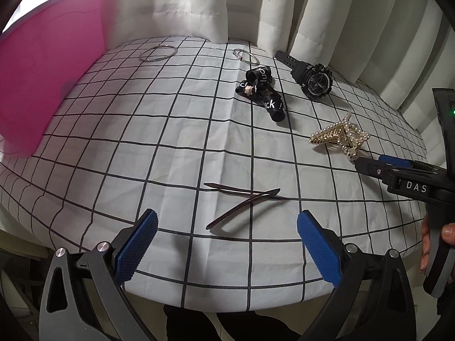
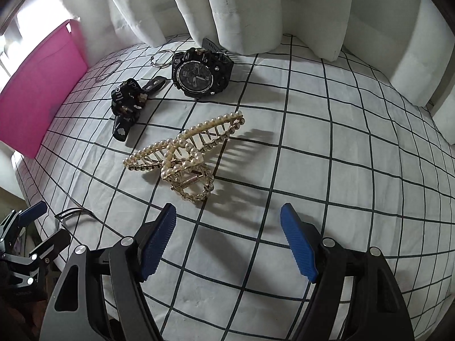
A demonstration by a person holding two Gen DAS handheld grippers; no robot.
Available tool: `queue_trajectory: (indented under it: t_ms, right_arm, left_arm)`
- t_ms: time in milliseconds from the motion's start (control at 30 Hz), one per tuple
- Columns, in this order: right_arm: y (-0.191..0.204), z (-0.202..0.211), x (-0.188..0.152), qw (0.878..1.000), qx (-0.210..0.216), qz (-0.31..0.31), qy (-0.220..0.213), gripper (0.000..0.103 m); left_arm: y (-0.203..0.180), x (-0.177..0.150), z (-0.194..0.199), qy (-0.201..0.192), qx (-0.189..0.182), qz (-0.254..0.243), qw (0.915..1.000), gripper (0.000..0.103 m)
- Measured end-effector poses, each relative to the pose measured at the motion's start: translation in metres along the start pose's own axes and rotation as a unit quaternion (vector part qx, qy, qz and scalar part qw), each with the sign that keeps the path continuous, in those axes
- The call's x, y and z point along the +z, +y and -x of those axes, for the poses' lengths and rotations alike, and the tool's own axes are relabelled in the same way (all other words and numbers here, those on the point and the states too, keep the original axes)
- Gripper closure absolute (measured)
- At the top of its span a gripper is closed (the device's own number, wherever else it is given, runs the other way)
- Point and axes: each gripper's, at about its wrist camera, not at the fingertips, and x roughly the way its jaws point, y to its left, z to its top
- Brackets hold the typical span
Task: Organize jewelry
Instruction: 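Move both tools back over the table toward the hair pin and pearl clip, then close the left tool on the black hair pin while the right tool grips the pearl claw clip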
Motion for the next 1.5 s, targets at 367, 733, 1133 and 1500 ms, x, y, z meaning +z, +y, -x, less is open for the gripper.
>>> queue_trajectory:
  t_ms: [367,733,1133,1500]
  right_arm:
    - [0.010,-0.007,0.006,0.999,0.013,0.037,-0.024,0.031]
    - [0.024,-0.019,0.010,0.995,-0.020,0.086,-0.048,0.028]
    - [0.026,-0.025,0.006,0.991,-0.019,0.097,-0.089,0.017]
    - [0.028,-0.024,0.006,0.990,-0.009,0.104,-0.091,0.021]
  left_arm:
    - [-0.010,-0.003,-0.013,-0.007,0.006,0.005,0.9999,0.006]
    - [-0.022,-0.006,-0.020,-0.038,0.007,-0.014,0.9992,0.006]
    - [-0.037,-0.010,-0.028,-0.065,0.045,-0.030,0.9964,0.007]
    - [-0.041,-0.013,-0.023,-0.083,0.056,-0.016,0.9948,0.030]
